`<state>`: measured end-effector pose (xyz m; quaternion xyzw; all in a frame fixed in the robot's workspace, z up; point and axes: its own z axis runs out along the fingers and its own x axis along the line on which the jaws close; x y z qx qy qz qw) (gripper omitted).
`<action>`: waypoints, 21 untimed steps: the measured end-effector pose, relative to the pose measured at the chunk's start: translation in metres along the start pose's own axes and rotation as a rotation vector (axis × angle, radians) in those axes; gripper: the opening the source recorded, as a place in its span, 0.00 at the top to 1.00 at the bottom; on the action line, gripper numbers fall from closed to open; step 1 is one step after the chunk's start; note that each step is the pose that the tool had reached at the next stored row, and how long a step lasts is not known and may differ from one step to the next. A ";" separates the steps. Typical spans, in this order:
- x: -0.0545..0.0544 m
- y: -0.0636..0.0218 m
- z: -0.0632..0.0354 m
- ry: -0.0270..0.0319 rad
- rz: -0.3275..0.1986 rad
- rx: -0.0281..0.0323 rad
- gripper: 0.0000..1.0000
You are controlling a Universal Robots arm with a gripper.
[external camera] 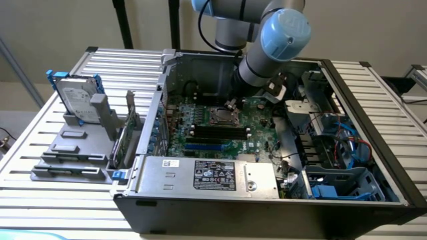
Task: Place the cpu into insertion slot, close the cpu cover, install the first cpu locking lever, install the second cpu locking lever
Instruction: 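Install the first cpu locking lever, then install the second cpu locking lever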
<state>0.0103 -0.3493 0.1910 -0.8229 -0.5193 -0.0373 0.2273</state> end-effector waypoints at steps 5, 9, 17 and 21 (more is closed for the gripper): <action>-0.006 -0.0023 -0.0036 -0.0001 0.001 0.0006 0.89; -0.012 -0.0091 -0.0076 0.0011 0.001 0.0014 0.89; -0.020 -0.0205 -0.0136 0.0050 0.000 0.0035 0.89; -0.020 -0.0205 -0.0136 0.0054 0.001 0.0033 0.89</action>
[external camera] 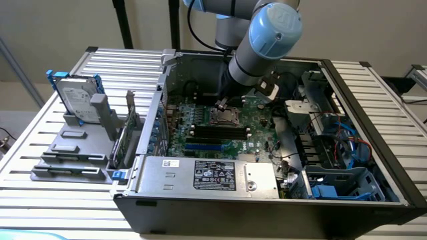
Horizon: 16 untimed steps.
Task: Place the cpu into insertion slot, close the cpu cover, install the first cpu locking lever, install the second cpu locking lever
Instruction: 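Install the second cpu locking lever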
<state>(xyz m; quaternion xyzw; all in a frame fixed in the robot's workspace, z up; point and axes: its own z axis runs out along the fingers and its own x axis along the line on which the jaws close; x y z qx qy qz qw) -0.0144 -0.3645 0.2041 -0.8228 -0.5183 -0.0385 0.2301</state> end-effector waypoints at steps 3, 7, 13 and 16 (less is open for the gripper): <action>0.000 0.0000 0.0000 0.0000 0.000 -0.0001 0.89; 0.000 0.0000 0.0000 0.0001 0.000 -0.0001 0.89; -0.004 0.0009 -0.0047 -0.0045 0.021 0.0165 0.89; -0.005 0.0008 -0.0088 -0.0054 0.037 0.0236 0.89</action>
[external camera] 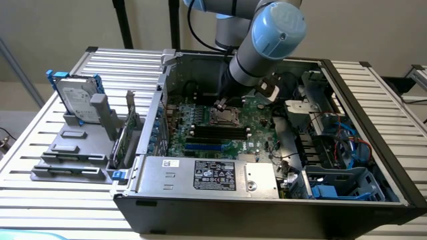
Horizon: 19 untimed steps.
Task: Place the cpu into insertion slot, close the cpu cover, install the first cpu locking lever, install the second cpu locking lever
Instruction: 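Install the second cpu locking lever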
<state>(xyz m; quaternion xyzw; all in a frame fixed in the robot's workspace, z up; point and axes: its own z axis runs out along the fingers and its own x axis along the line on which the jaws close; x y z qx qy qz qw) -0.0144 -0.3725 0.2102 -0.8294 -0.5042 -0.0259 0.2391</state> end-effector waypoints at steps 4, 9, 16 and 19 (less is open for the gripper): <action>-0.001 -0.0006 -0.0060 0.0035 0.014 -0.0009 0.89; -0.006 -0.0001 -0.0151 0.0026 0.024 -0.0020 0.89; -0.021 0.0053 -0.0298 -0.0065 0.027 -0.0038 0.89; -0.028 0.0078 -0.0359 -0.0109 0.029 -0.0056 0.89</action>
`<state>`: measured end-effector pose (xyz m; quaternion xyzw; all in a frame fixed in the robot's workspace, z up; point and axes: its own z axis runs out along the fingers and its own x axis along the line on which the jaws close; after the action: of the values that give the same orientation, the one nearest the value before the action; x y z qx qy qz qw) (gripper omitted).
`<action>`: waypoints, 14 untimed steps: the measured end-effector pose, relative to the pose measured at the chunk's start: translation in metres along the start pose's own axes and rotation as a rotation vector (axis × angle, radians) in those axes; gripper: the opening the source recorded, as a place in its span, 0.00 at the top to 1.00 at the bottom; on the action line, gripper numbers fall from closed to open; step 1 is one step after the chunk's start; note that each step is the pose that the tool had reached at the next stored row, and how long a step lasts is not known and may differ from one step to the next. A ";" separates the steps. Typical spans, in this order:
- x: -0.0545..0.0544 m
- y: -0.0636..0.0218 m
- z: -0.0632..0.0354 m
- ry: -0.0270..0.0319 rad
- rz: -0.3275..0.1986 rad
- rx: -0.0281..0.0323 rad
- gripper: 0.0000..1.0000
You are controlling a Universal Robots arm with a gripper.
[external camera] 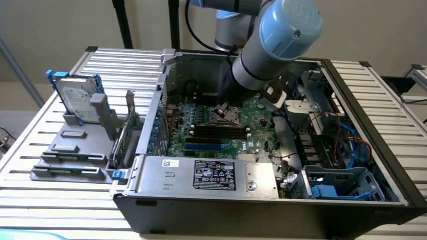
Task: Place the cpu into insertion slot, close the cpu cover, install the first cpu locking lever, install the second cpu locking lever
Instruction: 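Install the second cpu locking lever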
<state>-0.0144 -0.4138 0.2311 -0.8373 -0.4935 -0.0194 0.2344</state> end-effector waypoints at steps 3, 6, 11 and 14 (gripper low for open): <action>-0.006 0.0023 -0.0043 -0.0062 0.001 -0.0037 0.89; -0.012 0.0035 -0.0074 -0.0133 0.003 -0.0082 0.89; -0.020 0.0012 -0.0091 -0.0160 0.004 -0.0096 0.89; -0.023 -0.0029 -0.0085 -0.0164 0.005 -0.0088 0.89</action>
<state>-0.0271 -0.4352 0.2336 -0.8396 -0.4934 -0.0142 0.2267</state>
